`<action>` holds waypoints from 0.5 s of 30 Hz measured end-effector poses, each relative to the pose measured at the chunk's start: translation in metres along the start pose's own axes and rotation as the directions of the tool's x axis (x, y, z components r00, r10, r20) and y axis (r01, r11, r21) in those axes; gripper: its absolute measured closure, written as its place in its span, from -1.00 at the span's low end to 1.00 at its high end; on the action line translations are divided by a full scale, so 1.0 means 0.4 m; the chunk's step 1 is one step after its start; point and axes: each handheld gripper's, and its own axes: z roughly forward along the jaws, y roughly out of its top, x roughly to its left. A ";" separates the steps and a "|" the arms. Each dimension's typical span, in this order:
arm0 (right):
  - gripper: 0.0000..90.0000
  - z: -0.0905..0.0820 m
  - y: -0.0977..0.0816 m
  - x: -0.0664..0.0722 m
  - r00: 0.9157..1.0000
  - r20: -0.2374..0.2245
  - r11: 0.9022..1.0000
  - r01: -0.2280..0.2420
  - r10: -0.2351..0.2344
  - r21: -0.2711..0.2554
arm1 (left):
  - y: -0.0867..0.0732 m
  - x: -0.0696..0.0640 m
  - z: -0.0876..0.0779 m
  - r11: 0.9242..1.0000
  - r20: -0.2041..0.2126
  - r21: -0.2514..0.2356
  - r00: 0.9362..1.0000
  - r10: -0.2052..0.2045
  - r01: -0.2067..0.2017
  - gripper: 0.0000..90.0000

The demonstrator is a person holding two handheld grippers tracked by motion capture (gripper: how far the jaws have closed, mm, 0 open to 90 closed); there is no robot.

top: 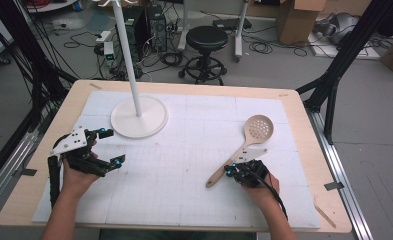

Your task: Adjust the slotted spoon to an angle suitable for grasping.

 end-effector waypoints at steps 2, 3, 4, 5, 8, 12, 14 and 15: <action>1.00 0.012 0.013 0.006 1.000 0.002 1.000 0.009 -0.009 -0.001 | 0.000 0.001 0.000 1.000 0.000 0.004 1.000 0.003 -0.003 -0.96; 1.00 0.018 0.020 0.011 1.000 0.000 1.000 0.009 -0.009 0.008 | 0.000 0.001 0.000 1.000 0.000 0.004 1.000 0.001 -0.001 -0.96; 1.00 0.025 0.027 0.013 1.000 -0.003 1.000 0.020 -0.020 0.005 | -0.001 0.001 0.000 1.000 -0.001 0.005 1.000 0.001 -0.001 -0.96; 1.00 0.033 0.034 0.017 1.000 -0.002 1.000 0.020 -0.020 0.004 | -0.001 0.001 0.000 1.000 -0.001 0.005 1.000 0.001 -0.001 -0.96; 1.00 0.054 0.054 0.025 0.999 -0.005 1.000 0.031 -0.031 0.003 | 0.000 0.000 0.000 1.000 -0.001 0.004 1.000 0.001 -0.001 -0.96; 1.00 0.073 0.072 0.034 0.999 -0.013 0.999 0.042 -0.042 0.003 | 0.000 0.000 -0.001 1.000 -0.002 0.000 1.000 -0.001 0.001 -0.96; 1.00 0.083 0.082 0.040 0.999 -0.022 0.999 0.048 -0.048 0.005 | -0.001 0.001 -0.001 1.000 -0.002 0.001 1.000 0.000 0.000 -0.96; 1.00 0.092 0.090 0.045 0.999 -0.024 0.999 0.049 -0.049 0.005 | -0.001 0.000 0.000 1.000 -0.001 0.004 1.000 -0.001 0.001 -0.96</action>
